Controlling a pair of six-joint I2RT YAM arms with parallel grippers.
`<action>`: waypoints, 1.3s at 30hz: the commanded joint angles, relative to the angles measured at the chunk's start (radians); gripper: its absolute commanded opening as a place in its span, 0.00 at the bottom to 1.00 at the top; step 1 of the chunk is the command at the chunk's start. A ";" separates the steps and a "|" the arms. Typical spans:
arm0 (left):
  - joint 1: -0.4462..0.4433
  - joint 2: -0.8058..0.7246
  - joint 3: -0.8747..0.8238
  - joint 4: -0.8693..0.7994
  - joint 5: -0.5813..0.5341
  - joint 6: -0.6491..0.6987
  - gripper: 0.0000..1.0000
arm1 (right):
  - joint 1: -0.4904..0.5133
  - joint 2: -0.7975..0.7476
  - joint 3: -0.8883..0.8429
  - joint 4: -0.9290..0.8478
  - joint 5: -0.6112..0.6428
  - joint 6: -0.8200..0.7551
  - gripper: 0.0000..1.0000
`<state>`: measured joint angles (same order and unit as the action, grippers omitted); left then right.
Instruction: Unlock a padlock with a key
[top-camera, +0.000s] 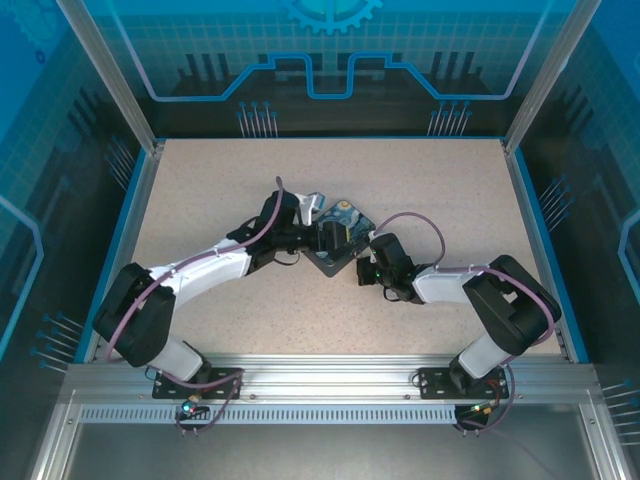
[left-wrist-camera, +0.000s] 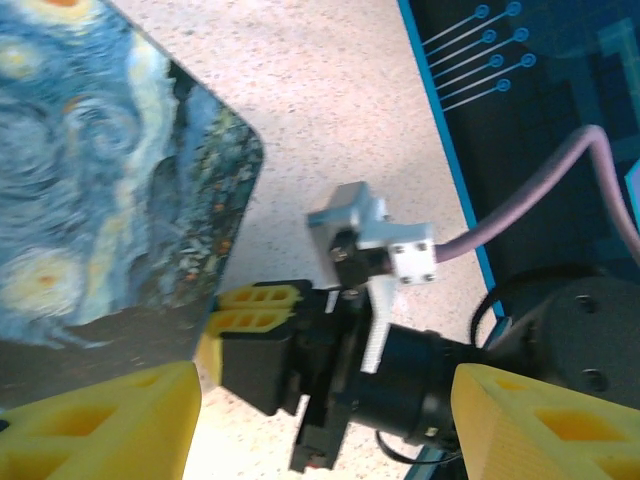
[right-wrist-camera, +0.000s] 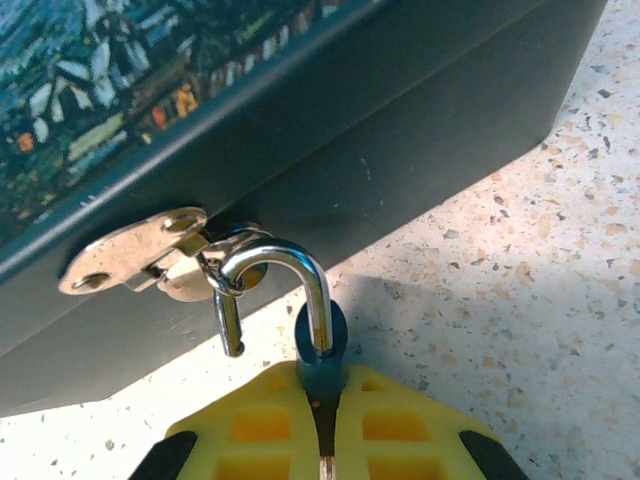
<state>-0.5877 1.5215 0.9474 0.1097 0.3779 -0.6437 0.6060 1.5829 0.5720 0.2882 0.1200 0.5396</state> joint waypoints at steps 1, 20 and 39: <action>-0.020 0.047 0.035 -0.026 -0.021 0.020 0.68 | -0.012 -0.011 -0.030 -0.001 0.006 0.011 0.07; -0.046 0.176 -0.070 0.051 -0.059 -0.037 0.68 | -0.068 -0.006 -0.057 0.128 -0.081 0.123 0.07; -0.049 0.229 -0.134 0.117 -0.071 -0.082 0.68 | -0.124 0.072 -0.003 0.240 -0.086 0.345 0.06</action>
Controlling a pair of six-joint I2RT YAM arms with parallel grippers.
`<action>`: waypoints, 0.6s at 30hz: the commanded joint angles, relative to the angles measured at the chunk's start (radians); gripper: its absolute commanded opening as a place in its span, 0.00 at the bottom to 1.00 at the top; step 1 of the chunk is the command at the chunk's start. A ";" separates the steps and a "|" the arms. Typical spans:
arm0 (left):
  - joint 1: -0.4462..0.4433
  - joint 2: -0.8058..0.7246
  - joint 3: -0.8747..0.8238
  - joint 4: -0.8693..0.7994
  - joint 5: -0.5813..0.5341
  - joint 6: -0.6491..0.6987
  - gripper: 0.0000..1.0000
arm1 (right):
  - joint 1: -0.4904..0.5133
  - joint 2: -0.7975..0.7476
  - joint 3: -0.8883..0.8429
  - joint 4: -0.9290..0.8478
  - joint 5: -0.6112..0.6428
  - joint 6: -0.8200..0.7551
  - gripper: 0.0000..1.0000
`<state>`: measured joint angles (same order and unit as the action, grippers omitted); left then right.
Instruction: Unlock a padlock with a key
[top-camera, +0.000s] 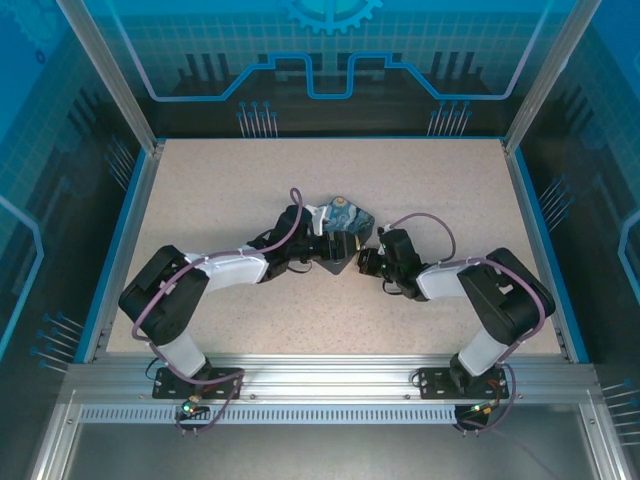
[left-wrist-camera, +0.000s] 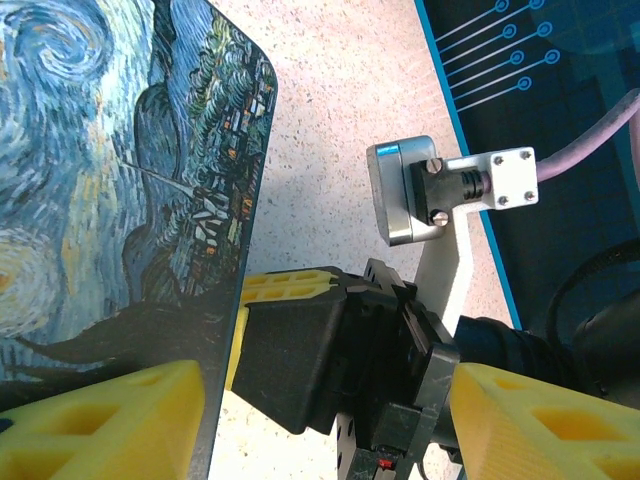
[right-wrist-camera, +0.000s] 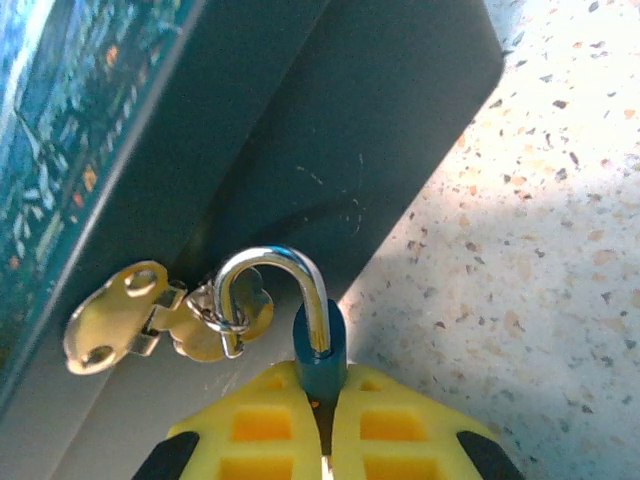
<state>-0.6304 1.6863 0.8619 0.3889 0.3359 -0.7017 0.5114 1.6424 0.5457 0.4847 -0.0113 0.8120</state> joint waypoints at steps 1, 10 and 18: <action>-0.006 0.066 -0.047 -0.162 -0.030 -0.025 0.68 | -0.030 0.010 0.025 0.043 0.048 0.078 0.06; -0.006 0.082 -0.050 -0.151 -0.039 -0.038 0.68 | -0.049 0.014 0.039 0.054 0.046 0.139 0.06; 0.019 0.042 -0.041 -0.204 -0.057 -0.012 0.69 | -0.103 -0.139 0.013 -0.123 0.046 -0.023 0.06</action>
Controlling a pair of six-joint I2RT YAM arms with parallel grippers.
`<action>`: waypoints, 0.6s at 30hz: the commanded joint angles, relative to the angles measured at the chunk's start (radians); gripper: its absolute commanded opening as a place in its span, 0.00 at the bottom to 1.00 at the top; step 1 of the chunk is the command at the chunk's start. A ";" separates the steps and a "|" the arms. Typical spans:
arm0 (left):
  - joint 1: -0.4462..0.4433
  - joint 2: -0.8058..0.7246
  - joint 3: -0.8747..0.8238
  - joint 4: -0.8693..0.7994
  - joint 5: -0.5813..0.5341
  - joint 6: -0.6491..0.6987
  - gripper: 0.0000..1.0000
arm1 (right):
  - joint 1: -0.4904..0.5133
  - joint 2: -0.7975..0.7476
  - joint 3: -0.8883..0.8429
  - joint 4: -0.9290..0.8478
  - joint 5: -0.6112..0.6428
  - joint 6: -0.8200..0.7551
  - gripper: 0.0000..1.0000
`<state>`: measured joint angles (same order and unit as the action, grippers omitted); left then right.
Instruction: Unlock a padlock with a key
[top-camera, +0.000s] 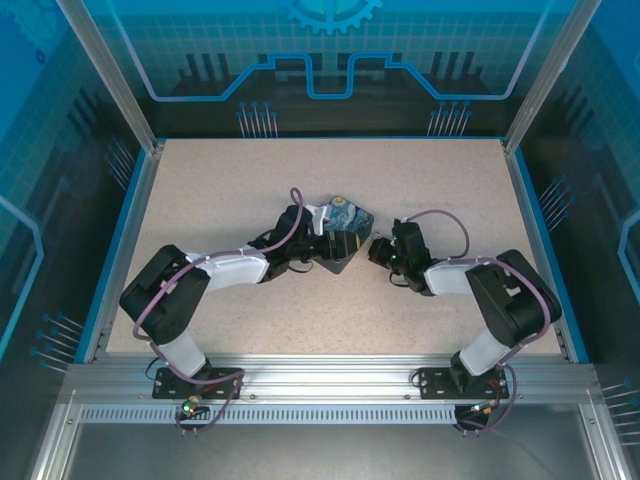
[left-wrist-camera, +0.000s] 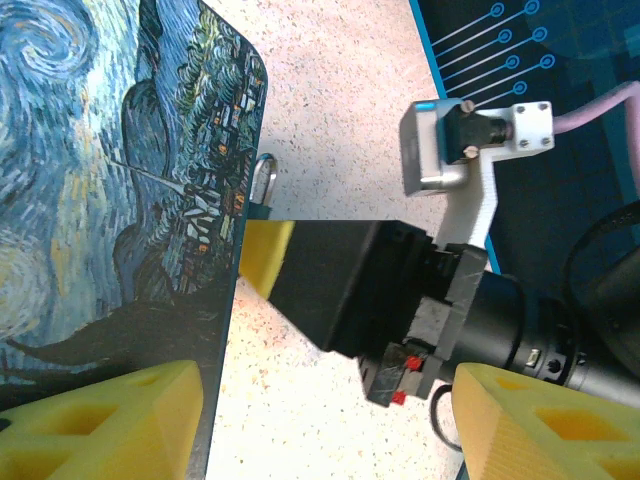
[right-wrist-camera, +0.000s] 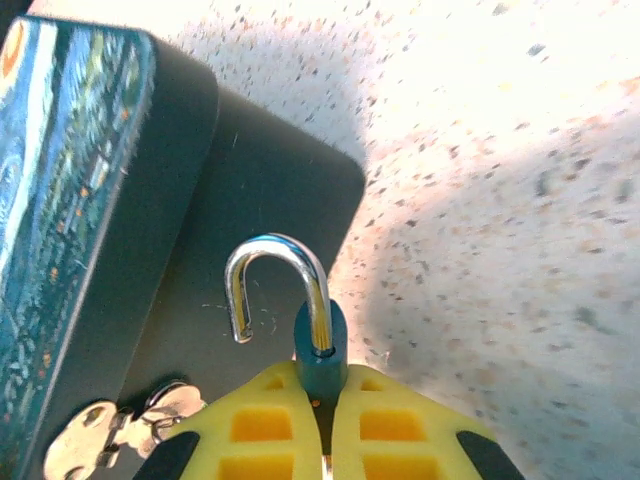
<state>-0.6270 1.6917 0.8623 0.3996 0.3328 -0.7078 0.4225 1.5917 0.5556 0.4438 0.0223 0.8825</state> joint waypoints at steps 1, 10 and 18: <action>0.028 0.029 -0.048 -0.218 -0.051 -0.005 0.69 | -0.021 -0.126 0.004 -0.134 -0.007 -0.134 0.07; 0.112 -0.056 -0.067 -0.279 -0.028 0.029 0.69 | -0.041 -0.429 0.049 -0.693 -0.288 -0.308 0.08; 0.129 -0.242 -0.070 -0.310 -0.033 0.050 0.79 | 0.103 -0.522 -0.077 -0.680 -0.384 -0.079 0.09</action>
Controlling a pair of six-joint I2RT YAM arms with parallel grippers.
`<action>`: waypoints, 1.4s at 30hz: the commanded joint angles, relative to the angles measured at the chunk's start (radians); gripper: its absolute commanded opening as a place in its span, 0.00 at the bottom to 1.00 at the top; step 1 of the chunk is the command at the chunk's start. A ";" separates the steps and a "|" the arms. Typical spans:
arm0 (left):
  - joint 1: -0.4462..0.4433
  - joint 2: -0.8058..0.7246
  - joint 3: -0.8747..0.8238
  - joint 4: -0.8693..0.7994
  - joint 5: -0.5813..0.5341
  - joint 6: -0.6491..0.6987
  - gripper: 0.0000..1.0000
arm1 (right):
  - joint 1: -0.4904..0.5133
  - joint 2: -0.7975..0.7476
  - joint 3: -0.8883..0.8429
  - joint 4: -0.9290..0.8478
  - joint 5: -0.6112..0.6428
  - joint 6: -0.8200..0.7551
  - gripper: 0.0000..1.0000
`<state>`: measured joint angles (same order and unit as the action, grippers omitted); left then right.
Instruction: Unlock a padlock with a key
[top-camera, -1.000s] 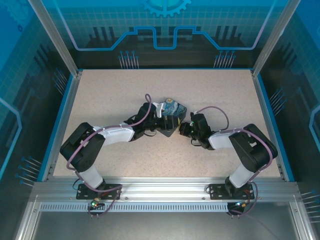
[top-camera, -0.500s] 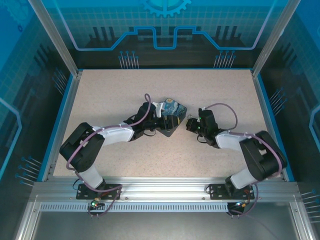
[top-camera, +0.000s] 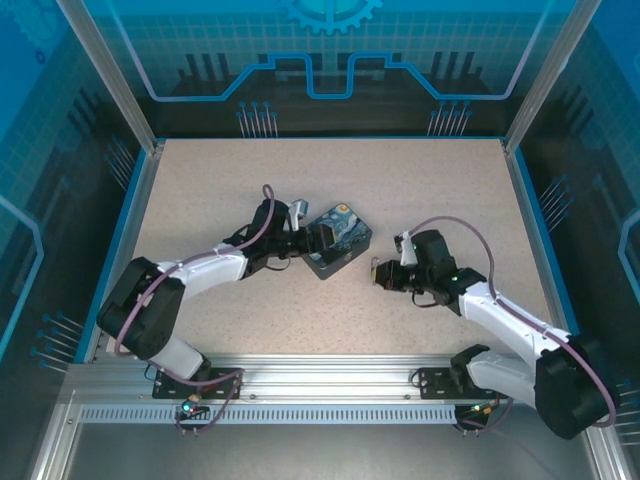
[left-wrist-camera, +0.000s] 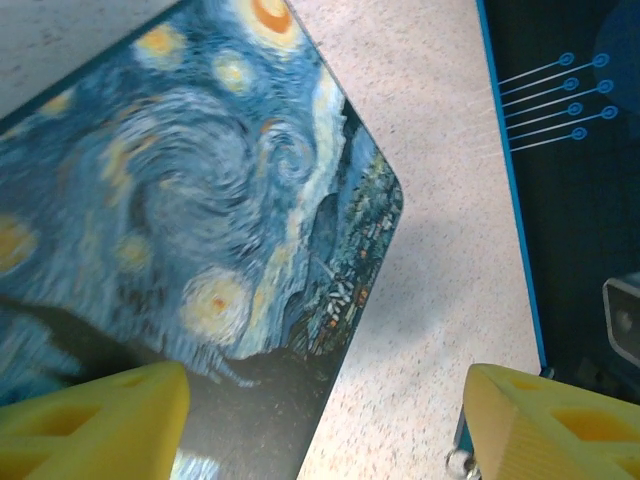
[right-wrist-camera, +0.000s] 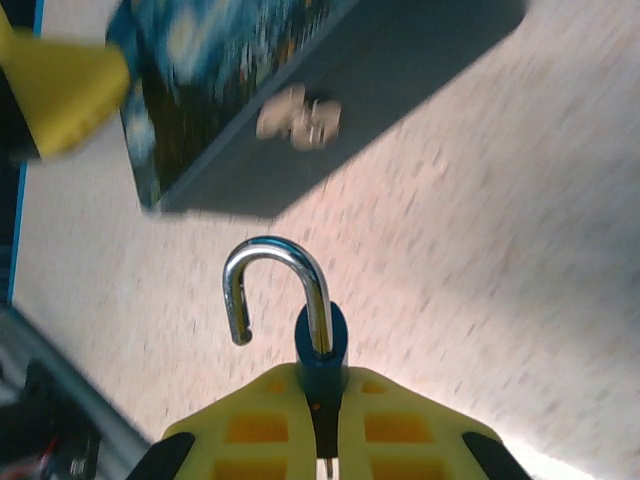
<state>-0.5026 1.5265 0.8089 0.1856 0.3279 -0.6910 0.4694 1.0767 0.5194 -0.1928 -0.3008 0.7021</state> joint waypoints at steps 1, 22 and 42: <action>0.005 -0.113 -0.022 -0.110 -0.051 0.035 0.84 | 0.086 0.002 -0.049 -0.028 -0.044 0.125 0.09; 0.098 -0.703 -0.237 -0.416 -0.310 0.007 0.99 | 0.264 0.354 0.004 0.182 0.059 0.264 0.15; 0.117 -0.690 -0.213 -0.436 -0.381 0.024 0.99 | 0.255 0.036 0.052 -0.192 0.230 0.088 0.51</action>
<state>-0.3958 0.8387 0.5804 -0.2321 -0.0124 -0.6785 0.7254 1.1900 0.5259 -0.2394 -0.1429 0.8646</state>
